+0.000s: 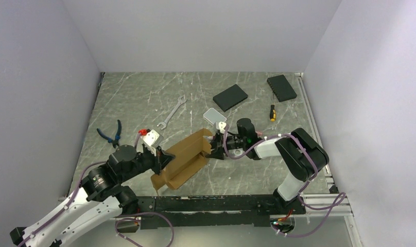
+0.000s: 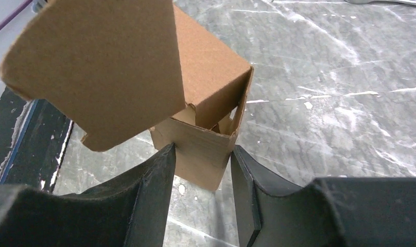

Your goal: Fold the paper box

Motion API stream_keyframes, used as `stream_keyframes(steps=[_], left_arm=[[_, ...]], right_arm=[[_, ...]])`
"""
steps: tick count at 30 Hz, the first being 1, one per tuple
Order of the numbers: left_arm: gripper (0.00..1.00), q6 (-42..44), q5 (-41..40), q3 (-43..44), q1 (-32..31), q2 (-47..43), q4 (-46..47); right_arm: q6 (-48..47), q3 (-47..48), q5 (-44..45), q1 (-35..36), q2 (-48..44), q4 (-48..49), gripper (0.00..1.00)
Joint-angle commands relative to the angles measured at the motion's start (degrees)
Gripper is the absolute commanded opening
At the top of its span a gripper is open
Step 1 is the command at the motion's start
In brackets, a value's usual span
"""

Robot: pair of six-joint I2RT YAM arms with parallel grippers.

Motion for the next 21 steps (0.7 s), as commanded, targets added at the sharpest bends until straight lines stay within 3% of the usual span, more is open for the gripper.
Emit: stream_keyframes(steps=[1, 14, 21], left_arm=[[0.00, -0.88, -0.47, 0.11, -0.24, 1.03, 0.75], [0.00, -1.49, -1.78, 0.02, -0.28, -0.45, -0.65], [0.00, -2.25, -1.98, -0.63, -0.22, -1.78, -0.33]], right_arm=[[-3.05, 1.31, -1.97, 1.54, -0.61, -0.73, 0.46], [-2.64, 1.72, -2.12, 2.46, -0.86, -1.36, 0.43], [3.05, 0.41, 4.27, 2.46, -0.78, 4.66, 0.45]])
